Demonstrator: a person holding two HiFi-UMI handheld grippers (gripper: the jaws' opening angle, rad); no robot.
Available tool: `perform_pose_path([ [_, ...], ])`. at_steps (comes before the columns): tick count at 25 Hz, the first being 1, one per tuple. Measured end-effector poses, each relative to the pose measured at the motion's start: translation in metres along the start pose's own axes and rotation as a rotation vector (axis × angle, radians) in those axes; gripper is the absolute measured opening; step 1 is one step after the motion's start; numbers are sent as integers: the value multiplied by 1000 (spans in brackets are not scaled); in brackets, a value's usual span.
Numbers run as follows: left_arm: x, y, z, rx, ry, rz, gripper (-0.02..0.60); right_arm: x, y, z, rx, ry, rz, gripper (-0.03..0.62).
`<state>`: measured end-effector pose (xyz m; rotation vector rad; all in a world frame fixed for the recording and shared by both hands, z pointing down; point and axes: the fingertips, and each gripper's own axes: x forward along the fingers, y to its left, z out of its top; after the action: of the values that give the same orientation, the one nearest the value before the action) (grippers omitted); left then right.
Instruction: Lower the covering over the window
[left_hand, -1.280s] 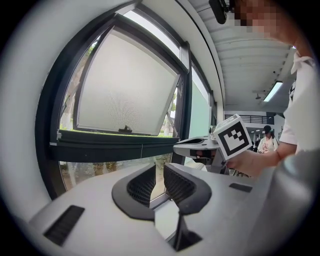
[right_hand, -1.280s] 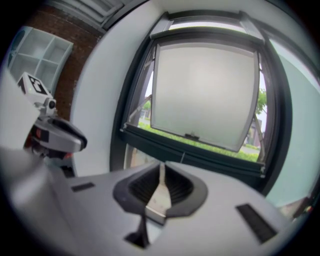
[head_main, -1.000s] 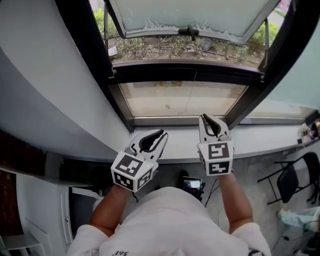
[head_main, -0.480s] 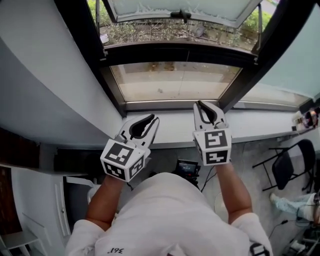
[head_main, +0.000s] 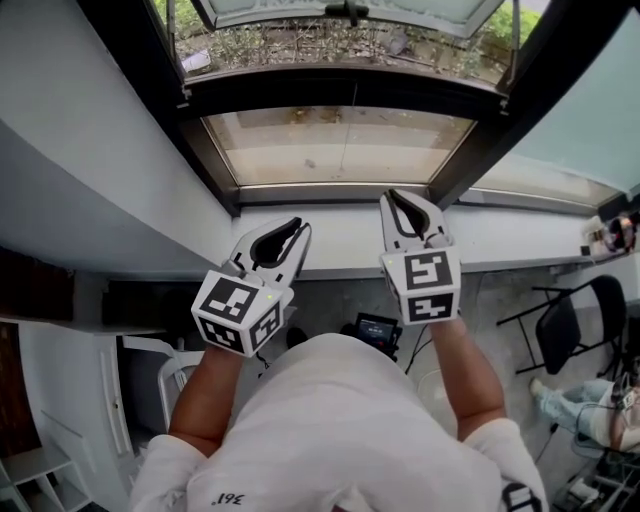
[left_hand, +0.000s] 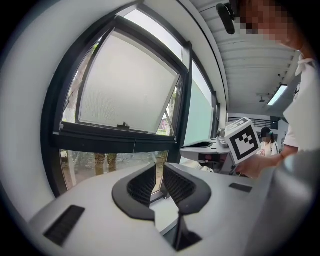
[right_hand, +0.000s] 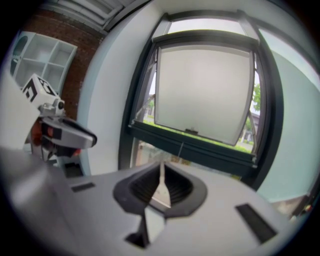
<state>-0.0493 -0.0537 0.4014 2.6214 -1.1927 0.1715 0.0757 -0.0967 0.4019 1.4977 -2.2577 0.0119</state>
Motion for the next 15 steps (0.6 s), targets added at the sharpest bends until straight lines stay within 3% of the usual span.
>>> perform_pose_path([
  [15,15,-28,-21,-24,42,-3,60,-15,-10,-34,19,41,38,37],
])
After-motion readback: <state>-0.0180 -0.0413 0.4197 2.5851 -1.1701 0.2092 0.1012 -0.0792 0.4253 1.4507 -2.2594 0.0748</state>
